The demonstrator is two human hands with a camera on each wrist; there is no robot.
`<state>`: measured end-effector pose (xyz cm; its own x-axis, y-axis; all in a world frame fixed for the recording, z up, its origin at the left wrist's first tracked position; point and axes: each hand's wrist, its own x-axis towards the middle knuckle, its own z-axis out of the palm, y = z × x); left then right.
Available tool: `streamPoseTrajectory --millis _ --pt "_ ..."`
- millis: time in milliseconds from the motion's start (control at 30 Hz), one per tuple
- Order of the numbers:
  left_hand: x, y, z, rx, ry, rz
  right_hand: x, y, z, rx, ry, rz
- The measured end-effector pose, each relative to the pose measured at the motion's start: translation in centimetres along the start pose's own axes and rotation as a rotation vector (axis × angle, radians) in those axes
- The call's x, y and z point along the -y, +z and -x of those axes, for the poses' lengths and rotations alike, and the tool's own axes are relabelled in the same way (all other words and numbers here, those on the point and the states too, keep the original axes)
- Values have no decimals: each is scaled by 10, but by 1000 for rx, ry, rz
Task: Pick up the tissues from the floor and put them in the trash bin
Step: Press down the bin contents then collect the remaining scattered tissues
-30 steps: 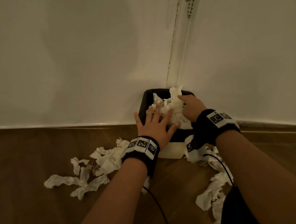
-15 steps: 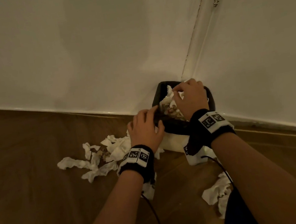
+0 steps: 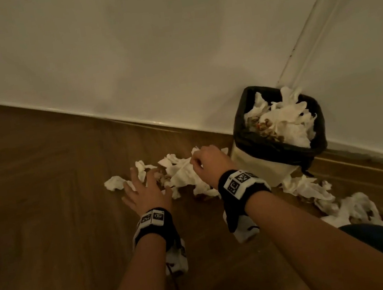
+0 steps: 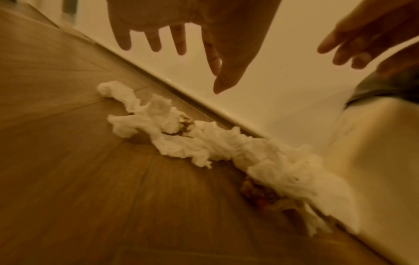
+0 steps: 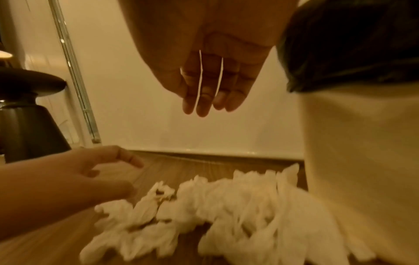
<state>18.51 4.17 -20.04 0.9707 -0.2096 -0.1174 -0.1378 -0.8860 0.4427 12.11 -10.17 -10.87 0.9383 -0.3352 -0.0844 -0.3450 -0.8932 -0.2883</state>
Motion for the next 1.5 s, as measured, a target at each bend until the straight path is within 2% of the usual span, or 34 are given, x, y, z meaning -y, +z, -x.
streamPoseTrajectory --millis 100,267,333,400,500,633,767,867,933,1000,1167,1200,1300,1367,1500 --pt "21 8 -14 190 11 -57 9 25 1 98 16 -19" --pt "43 17 -29 406 80 -112 21 49 -5 141 36 -26" --pt "52 17 -29 434 152 -192 23 53 -9 136 30 -38" --pt "59 18 -28 419 161 -207 25 56 -13 128 39 -63" --pt "66 13 -29 437 21 -85 31 61 -18 132 49 -80" --pt "76 15 -25 237 18 139 38 71 -22 153 53 -113" --pt "75 16 -20 235 -165 371 42 82 -30 129 84 -211" --pt "75 12 -22 203 -250 356 46 93 -45 144 103 -247" --pt "75 7 -24 224 -245 251 49 103 -57 204 83 -210" --pt "78 1 -29 209 -266 255 52 113 -67 252 56 -145" --pt "83 -6 -34 70 -565 503 55 130 -81 367 -6 133" --pt "85 -6 -35 65 -578 510 56 131 -83 366 1 150" --pt "94 -5 -37 83 -480 474 56 128 -88 360 21 100" --pt "97 -3 -36 64 -449 499 54 127 -89 335 37 3" --pt "95 -2 -31 7 -421 560 55 129 -84 182 134 -270"
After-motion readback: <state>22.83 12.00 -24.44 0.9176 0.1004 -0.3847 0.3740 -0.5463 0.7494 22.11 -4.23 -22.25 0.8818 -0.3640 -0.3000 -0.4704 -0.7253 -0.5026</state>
